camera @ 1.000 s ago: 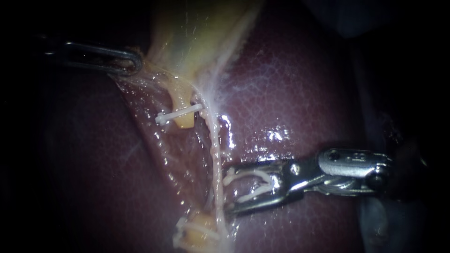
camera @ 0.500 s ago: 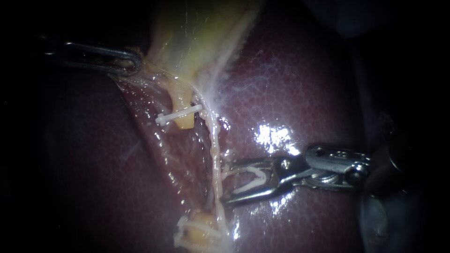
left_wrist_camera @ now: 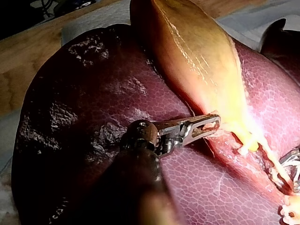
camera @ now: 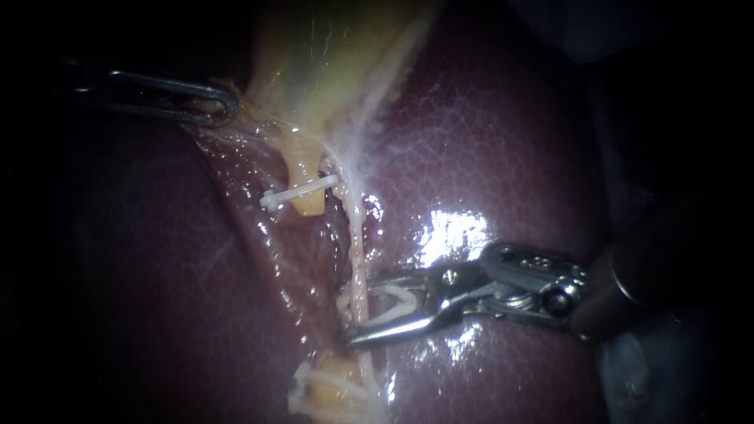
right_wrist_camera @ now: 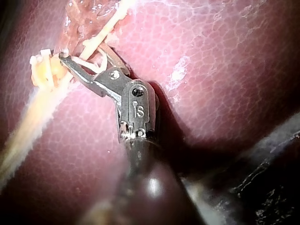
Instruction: Clipping first clip right tube
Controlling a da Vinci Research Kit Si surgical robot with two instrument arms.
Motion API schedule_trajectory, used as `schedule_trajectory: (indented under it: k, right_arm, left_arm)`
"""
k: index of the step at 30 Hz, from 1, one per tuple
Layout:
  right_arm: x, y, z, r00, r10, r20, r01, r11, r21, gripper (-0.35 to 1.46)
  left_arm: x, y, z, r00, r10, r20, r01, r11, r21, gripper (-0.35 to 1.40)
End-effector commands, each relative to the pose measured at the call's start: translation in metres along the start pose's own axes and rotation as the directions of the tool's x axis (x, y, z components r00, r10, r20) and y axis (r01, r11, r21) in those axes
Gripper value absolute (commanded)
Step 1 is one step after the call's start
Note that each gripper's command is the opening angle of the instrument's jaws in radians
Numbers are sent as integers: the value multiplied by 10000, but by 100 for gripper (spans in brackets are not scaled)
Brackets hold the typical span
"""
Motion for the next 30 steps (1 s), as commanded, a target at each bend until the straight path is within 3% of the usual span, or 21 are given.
schedule_trajectory:
  k: [1,6,12,18,30]
  right_arm:
    - [3,-3,1,10000,44,-61,-43,9999,110,49]
    - [11,-26,7,9994,239,-264,-219,9971,731,49]
    - [18,-49,11,9993,274,-273,-244,9943,1037,48]
    - [21,-49,10,9991,294,-296,-263,9945,1011,42]
    - [24,-46,7,9972,670,-337,-635,9933,968,11]
  left_arm:
    - [0,0,0,10000,-2,2,2,10000,-7,-35]
    - [0,0,0,10000,-2,2,2,10000,-8,-35]
    - [0,0,0,10000,-1,2,1,10000,-6,-35]
    - [0,0,0,10000,-1,2,1,10000,-6,-35]
    - [0,0,0,10000,-1,2,1,10000,-6,-35]
